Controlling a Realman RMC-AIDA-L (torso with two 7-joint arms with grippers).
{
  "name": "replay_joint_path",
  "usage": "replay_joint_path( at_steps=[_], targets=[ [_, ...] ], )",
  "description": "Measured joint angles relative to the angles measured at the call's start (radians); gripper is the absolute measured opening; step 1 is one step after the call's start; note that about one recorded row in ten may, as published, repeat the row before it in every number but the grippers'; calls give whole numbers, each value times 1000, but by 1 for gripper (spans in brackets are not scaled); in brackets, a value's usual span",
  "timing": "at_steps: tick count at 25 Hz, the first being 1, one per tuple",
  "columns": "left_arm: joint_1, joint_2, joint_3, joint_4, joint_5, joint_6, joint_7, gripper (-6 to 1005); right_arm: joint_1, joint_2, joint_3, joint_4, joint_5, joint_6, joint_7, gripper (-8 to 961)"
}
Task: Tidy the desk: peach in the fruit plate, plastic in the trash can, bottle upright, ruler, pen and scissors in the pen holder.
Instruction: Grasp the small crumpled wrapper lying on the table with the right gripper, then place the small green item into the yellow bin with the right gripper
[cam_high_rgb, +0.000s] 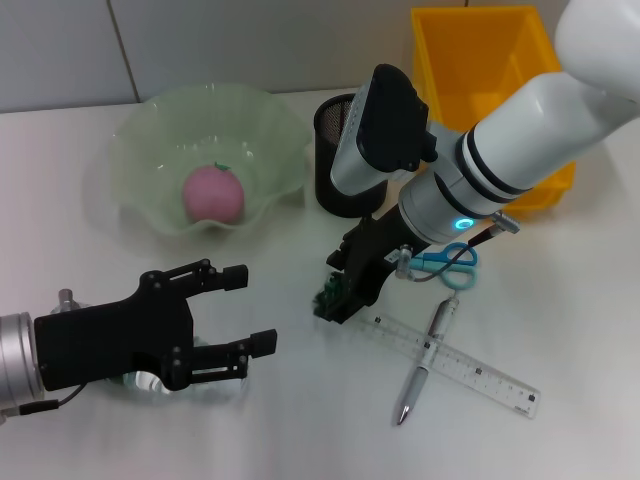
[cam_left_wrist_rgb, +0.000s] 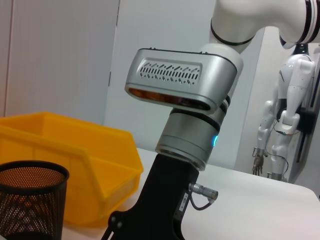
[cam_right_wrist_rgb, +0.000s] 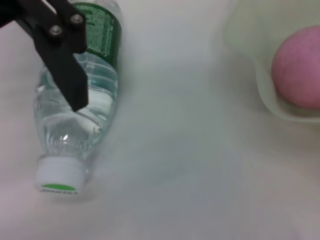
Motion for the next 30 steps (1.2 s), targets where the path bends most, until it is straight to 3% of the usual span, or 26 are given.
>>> replay_joint_path(
  at_steps=[6, 12, 20, 25, 30],
  targets=[
    [0, -3, -3, 0, 0, -2, 2, 806, -2, 0, -1, 15, 10, 26, -5, 711],
    [0, -3, -9, 0, 0, -2, 1, 805, -13, -1, 3, 25, 36, 31, -15, 472],
    [-6, -1, -10, 0, 0, -2, -1, 803, -29, -6, 25, 18, 57, 22, -12, 235],
    [-9, 0, -10, 5, 0, -2, -3, 802, -57, -8, 79, 4, 84, 21, -20, 102],
    [-9, 1, -10, 7, 0, -1, -1, 801, -99, -9, 136, -12, 158, 21, -62, 65]
  ],
)
